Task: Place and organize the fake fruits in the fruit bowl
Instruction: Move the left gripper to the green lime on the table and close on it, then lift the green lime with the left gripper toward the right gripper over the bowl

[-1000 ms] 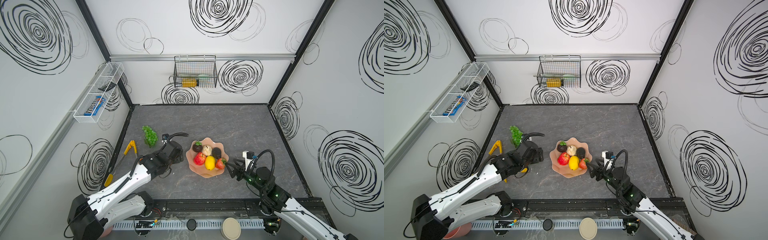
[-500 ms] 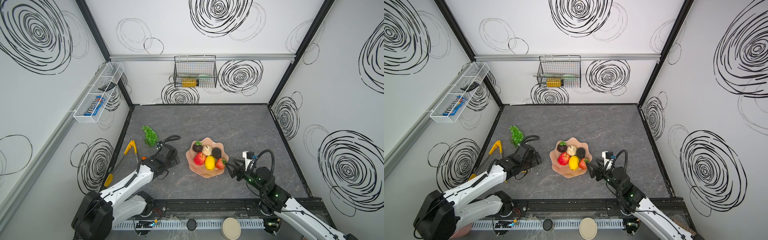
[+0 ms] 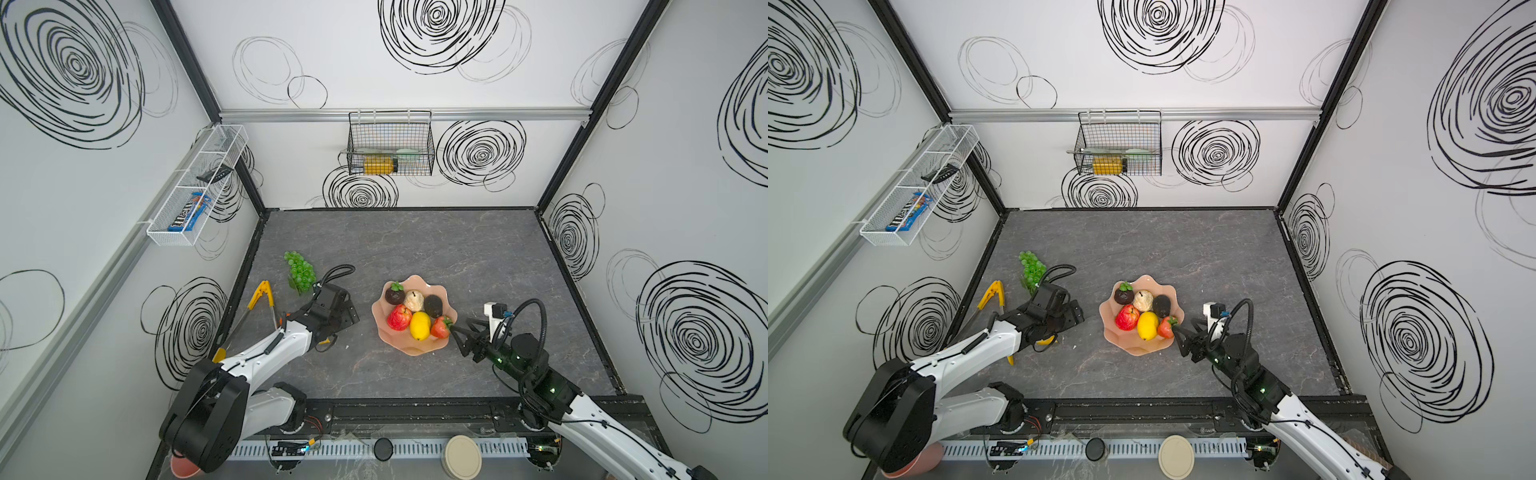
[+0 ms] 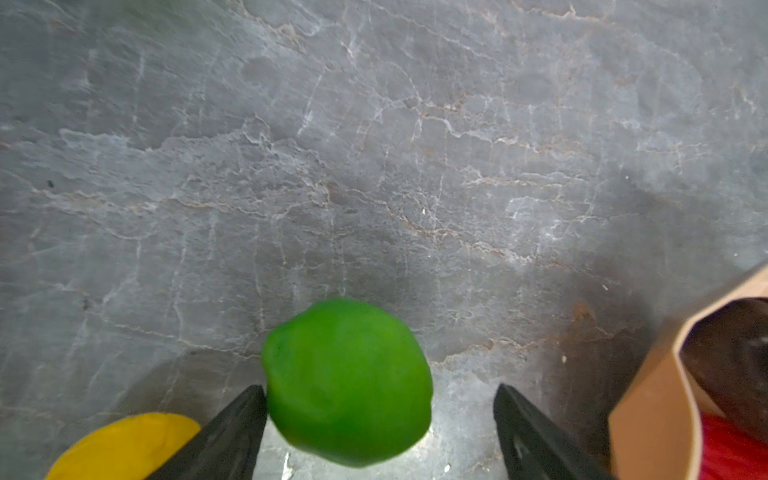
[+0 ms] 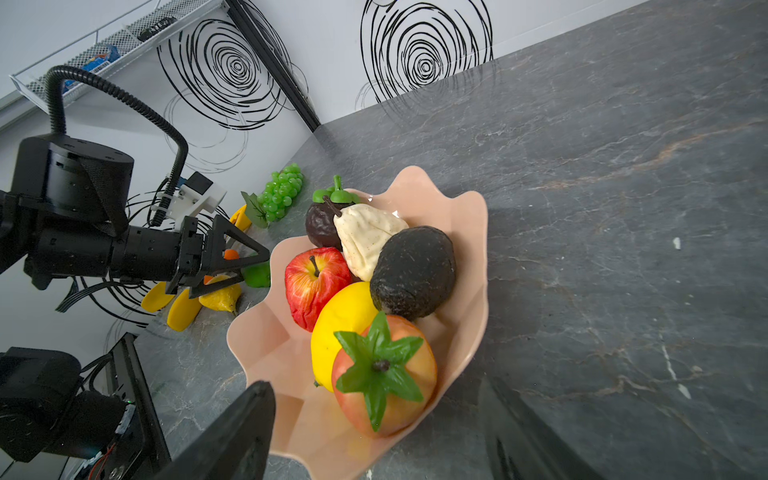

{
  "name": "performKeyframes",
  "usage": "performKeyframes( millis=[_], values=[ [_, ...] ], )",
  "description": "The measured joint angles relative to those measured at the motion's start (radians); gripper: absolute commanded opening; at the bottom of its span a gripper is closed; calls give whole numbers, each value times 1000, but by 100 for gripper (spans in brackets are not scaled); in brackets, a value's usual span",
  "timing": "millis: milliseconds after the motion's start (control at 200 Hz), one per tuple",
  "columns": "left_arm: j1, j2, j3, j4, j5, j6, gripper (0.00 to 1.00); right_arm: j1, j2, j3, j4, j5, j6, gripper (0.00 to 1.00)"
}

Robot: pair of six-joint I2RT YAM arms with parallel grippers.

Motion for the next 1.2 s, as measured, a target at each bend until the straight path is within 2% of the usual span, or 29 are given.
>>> performKeyframes(
  millis=[100, 270, 675, 876, 1061, 1201],
  values=[
    [13, 18, -6, 31, 18, 10, 80, 0, 6, -1, 0, 0, 0, 81],
    [26, 31, -8, 84, 42, 27, 73, 0, 7, -1, 0, 0, 0, 81],
    [68, 57, -59, 180, 111, 50, 61, -1, 11, -1, -1, 8, 5, 81],
    [79, 71, -70, 236, 155, 54, 48, -1, 11, 1, -20, 11, 22, 81],
    [97, 39, -109, 288, 214, 35, 47, -1, 11, 32, -60, 7, 58, 81],
    [98, -86, -136, 296, 263, -31, 49, -1, 12, 74, -60, -8, 89, 81]
  ],
)
